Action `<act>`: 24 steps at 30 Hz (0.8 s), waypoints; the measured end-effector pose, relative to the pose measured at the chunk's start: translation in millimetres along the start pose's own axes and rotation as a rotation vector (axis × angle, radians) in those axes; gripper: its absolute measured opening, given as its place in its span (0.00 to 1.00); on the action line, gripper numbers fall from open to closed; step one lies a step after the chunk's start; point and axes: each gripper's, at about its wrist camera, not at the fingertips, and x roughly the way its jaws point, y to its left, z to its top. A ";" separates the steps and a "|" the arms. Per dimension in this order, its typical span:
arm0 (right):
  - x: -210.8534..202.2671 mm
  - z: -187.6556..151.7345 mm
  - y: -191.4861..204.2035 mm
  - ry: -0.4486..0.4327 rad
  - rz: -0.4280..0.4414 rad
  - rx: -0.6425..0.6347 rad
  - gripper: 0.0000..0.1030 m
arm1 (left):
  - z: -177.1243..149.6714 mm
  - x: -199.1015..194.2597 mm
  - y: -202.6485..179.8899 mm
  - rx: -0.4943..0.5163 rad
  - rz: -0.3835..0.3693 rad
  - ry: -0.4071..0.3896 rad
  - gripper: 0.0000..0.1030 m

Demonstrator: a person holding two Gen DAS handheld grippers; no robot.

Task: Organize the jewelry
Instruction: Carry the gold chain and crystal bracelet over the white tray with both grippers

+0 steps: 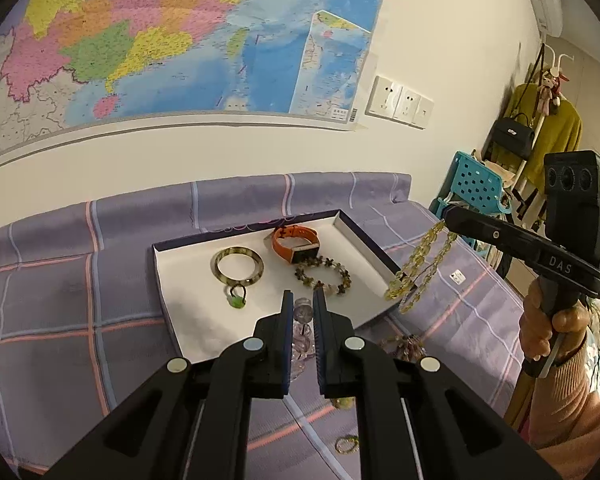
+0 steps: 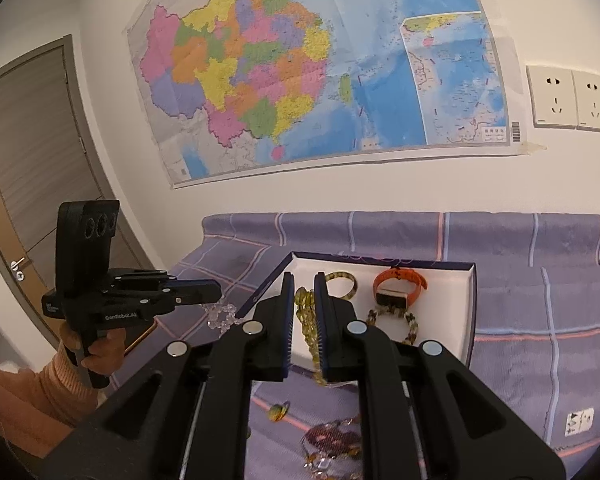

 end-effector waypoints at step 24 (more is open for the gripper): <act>67.7 -0.8 -28.7 0.087 -0.019 0.063 0.10 | 15.3 48.0 19.9 -0.041 0.064 0.055 0.08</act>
